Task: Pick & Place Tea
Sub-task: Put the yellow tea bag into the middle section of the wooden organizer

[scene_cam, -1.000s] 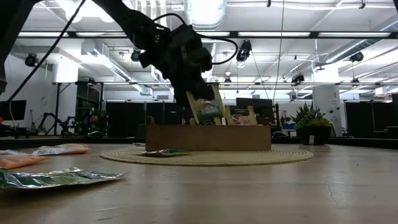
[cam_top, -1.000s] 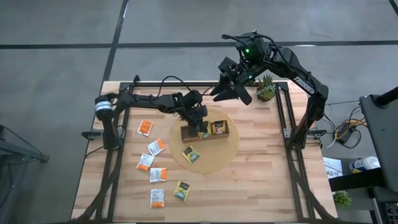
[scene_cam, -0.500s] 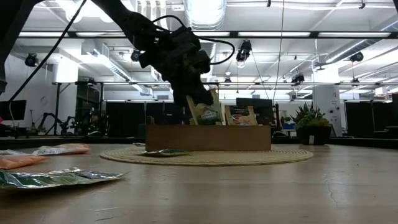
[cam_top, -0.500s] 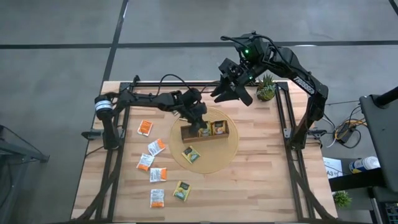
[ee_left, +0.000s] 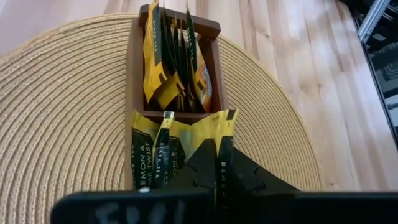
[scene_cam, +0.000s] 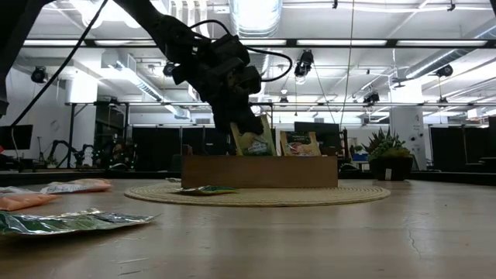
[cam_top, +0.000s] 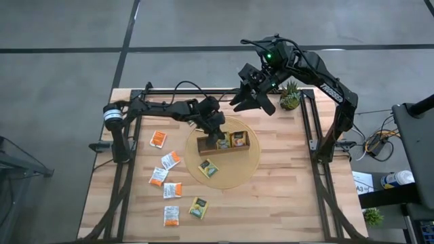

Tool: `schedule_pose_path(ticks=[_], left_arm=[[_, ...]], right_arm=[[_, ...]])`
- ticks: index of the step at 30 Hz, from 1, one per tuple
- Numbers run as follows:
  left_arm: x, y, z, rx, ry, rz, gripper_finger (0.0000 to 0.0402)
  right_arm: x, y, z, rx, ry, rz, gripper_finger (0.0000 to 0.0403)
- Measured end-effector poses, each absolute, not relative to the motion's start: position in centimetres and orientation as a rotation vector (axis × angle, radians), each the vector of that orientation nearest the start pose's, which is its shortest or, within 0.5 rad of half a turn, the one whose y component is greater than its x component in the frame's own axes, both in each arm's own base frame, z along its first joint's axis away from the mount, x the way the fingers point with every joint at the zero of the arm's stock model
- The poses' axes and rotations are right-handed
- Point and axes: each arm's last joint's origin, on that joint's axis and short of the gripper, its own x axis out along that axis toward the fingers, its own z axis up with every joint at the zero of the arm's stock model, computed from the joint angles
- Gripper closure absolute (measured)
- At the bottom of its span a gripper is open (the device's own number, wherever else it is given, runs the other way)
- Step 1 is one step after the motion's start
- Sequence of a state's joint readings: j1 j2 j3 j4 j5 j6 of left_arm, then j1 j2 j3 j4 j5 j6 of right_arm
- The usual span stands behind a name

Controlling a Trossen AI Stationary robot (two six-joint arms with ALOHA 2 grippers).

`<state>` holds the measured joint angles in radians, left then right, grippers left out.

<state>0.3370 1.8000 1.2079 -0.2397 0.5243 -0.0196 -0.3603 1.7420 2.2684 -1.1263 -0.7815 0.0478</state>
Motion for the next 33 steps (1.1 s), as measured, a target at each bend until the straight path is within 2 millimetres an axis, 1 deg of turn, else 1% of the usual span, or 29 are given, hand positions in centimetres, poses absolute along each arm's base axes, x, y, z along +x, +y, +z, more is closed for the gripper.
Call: schedule_pose_path(ticks=[9, 13, 17, 24, 28, 31, 33], left_arm=[[36.2, 11.2, 20.4, -0.375, 0.774, -0.152, 0.0333], [36.1, 11.2, 20.4, -0.373, 0.774, -0.142, 0.0319], [36.2, 11.5, 21.0, -0.380, 0.779, -0.131, 0.0317], [36.8, 11.8, 23.7, -0.374, 0.773, -0.132, 0.0317], [37.1, 11.8, 25.3, -0.347, 0.772, -0.162, 0.0317], [37.1, 11.7, 25.5, -0.351, 0.774, -0.167, 0.0322], [37.0, 11.6, 25.4, -0.365, 0.786, -0.185, 0.0337]], right_arm=[[30.6, -9.4, 48.9, 0.372, 0.518, 0.396, 0.0243], [30.6, -9.4, 48.9, 0.372, 0.518, 0.396, 0.0243], [30.6, -9.4, 48.9, 0.372, 0.518, 0.396, 0.0243], [30.6, -9.4, 48.9, 0.368, 0.517, 0.397, 0.0243], [30.6, -9.4, 48.9, 0.367, 0.517, 0.397, 0.0243], [30.6, -9.4, 48.9, 0.365, 0.517, 0.398, 0.0243], [30.6, -9.4, 48.9, 0.364, 0.516, 0.398, 0.0243]])
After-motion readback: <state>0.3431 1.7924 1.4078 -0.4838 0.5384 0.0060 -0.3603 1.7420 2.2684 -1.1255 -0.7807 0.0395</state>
